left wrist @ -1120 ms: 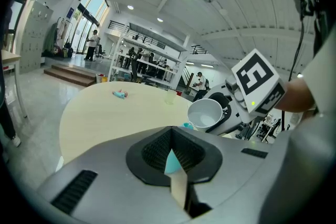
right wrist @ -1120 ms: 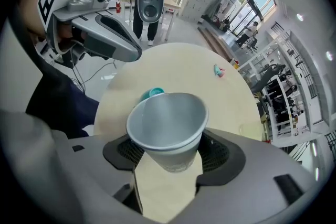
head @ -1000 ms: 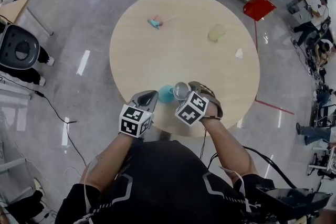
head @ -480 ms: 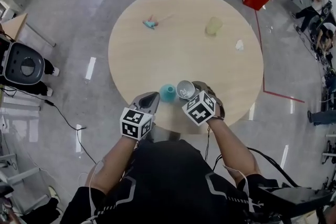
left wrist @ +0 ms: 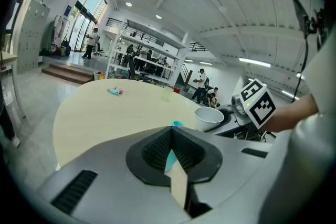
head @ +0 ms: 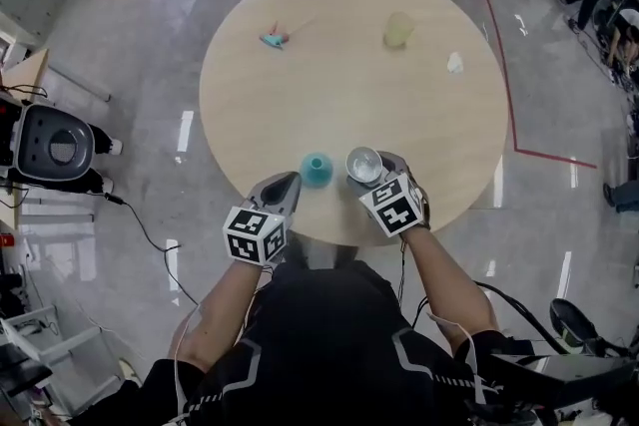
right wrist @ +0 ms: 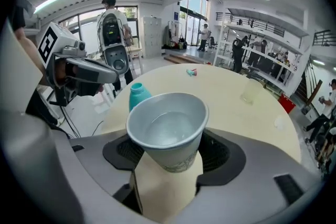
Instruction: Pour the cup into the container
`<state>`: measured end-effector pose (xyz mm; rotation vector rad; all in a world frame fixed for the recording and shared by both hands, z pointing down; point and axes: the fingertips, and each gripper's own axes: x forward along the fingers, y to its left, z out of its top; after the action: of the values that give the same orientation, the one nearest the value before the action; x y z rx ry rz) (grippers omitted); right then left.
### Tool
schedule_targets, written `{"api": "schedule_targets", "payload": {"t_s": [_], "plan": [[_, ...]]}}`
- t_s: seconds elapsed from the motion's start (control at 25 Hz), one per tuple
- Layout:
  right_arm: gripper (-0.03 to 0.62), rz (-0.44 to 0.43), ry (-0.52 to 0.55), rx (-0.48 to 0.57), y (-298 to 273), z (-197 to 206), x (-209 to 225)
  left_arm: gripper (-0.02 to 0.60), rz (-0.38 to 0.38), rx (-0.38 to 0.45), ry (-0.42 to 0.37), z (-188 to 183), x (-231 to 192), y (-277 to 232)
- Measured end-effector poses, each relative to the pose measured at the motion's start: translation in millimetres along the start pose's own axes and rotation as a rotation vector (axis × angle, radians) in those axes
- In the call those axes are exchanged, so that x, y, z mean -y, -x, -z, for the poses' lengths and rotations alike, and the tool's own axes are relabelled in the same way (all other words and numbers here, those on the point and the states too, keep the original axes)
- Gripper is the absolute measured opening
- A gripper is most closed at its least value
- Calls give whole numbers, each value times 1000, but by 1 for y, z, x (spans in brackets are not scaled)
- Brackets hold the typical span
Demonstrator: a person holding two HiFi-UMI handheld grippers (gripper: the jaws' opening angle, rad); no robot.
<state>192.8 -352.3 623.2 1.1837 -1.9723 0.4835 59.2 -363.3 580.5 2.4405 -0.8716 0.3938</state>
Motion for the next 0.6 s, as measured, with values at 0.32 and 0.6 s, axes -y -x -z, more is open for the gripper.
{"api": "schedule_targets", "payload": {"t_s": [0.32, 0.6], "plan": [[310, -9, -80, 47, -11, 31, 6, 0, 3, -42, -10, 14, 6, -4], [310, 0, -117, 131, -22, 44, 10, 0, -34, -71, 17, 24, -1, -4]]}}
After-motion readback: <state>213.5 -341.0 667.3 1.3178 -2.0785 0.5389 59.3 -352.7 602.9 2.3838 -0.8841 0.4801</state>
